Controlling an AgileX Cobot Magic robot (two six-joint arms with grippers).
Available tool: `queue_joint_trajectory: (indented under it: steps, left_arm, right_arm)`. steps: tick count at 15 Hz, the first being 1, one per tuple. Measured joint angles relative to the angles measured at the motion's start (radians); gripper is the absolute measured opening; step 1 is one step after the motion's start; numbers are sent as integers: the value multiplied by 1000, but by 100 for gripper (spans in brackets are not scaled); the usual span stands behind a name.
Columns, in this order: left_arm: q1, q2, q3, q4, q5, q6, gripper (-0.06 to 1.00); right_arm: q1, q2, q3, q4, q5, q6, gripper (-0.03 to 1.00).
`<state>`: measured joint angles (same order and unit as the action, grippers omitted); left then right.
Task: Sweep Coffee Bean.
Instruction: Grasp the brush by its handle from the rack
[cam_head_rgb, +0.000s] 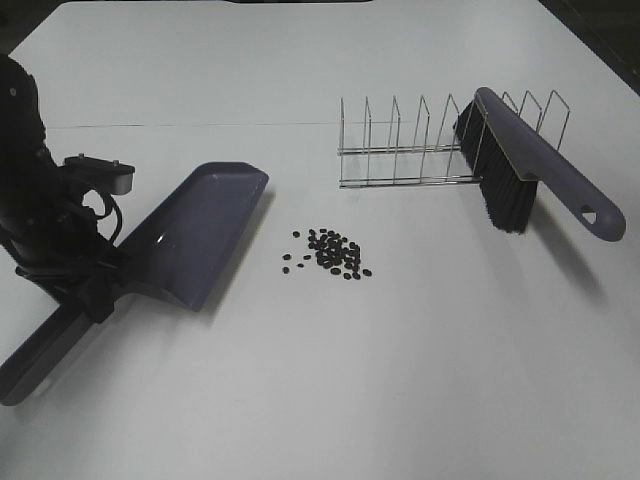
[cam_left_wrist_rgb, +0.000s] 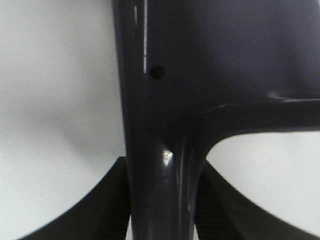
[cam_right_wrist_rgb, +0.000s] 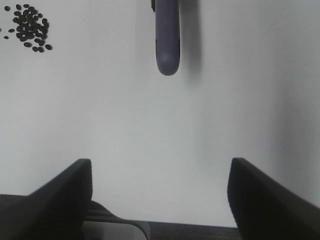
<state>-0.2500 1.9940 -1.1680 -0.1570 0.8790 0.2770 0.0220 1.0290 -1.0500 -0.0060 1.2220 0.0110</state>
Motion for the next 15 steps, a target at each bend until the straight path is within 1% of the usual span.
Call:
queue_joint_trajectory:
  steps: [2, 5, 6, 9, 15]
  left_arm:
    - [0, 12, 0, 17, -5, 3, 31]
    - [0, 12, 0, 19, -11, 3, 31]
    - [0, 12, 0, 19, -13, 3, 31]
    - [0, 12, 0, 19, -14, 3, 31]
    - [0, 12, 0, 18, -15, 3, 31]
  right_arm:
    - [0, 122, -97, 0, 0, -28, 69]
    - [0, 277, -231, 6, 1, -49, 68]
    - [0, 352, -297, 13, 1, -67, 67]
    - [0, 507, -418, 45, 0, -93, 65]
    - [0, 796, -659, 52, 0, -101, 65]
